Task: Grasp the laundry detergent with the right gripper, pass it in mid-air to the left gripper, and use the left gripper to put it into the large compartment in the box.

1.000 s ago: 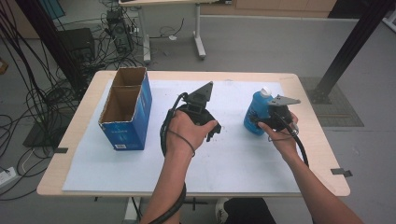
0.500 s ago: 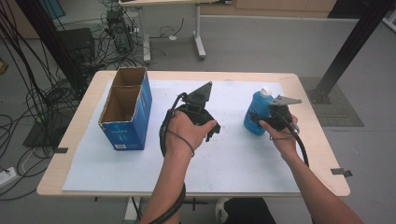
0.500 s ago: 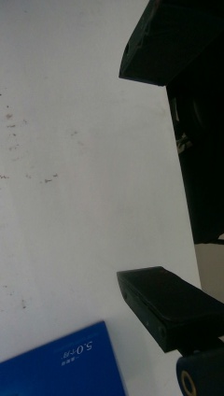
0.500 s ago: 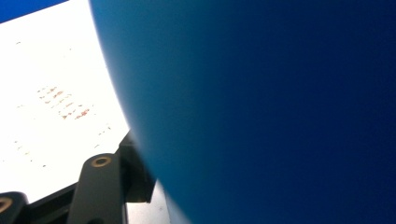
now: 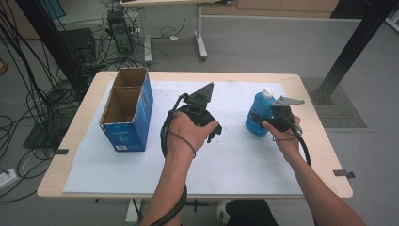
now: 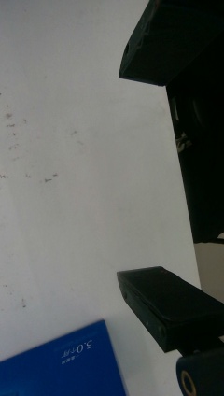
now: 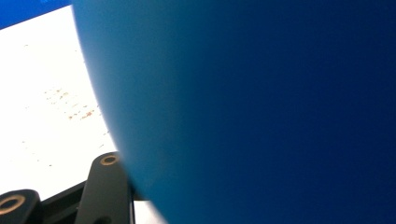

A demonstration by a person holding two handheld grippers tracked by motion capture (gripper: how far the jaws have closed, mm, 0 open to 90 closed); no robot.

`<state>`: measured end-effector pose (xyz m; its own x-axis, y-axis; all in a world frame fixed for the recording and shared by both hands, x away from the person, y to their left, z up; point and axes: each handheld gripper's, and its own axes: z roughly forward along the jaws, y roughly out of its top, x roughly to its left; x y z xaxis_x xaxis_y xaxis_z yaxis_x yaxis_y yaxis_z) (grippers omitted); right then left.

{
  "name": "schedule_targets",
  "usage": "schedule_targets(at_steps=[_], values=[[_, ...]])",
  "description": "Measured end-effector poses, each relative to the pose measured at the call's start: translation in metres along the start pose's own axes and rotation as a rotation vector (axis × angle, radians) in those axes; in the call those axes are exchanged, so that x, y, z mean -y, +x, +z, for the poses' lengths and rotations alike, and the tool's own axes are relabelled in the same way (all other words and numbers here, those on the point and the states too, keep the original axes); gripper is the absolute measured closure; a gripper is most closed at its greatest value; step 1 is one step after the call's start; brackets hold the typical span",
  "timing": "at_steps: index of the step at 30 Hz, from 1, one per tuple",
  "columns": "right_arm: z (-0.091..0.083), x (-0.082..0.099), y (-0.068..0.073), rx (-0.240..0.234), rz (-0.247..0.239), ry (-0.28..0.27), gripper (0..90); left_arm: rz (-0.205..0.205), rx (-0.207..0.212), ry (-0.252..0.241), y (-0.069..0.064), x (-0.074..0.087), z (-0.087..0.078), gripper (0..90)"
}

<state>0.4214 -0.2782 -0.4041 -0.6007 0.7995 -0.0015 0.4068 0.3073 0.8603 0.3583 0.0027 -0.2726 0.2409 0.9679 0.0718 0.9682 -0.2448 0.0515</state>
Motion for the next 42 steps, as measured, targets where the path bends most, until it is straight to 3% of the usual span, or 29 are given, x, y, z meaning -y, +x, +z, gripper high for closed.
schedule_targets(at_steps=[42], values=[[-0.0004, 0.0001, -0.0007, -0.003, 0.004, 0.002, 43.7, 0.009, -0.014, -0.010, -0.0047, -0.0012, -0.0060, 5.2]])
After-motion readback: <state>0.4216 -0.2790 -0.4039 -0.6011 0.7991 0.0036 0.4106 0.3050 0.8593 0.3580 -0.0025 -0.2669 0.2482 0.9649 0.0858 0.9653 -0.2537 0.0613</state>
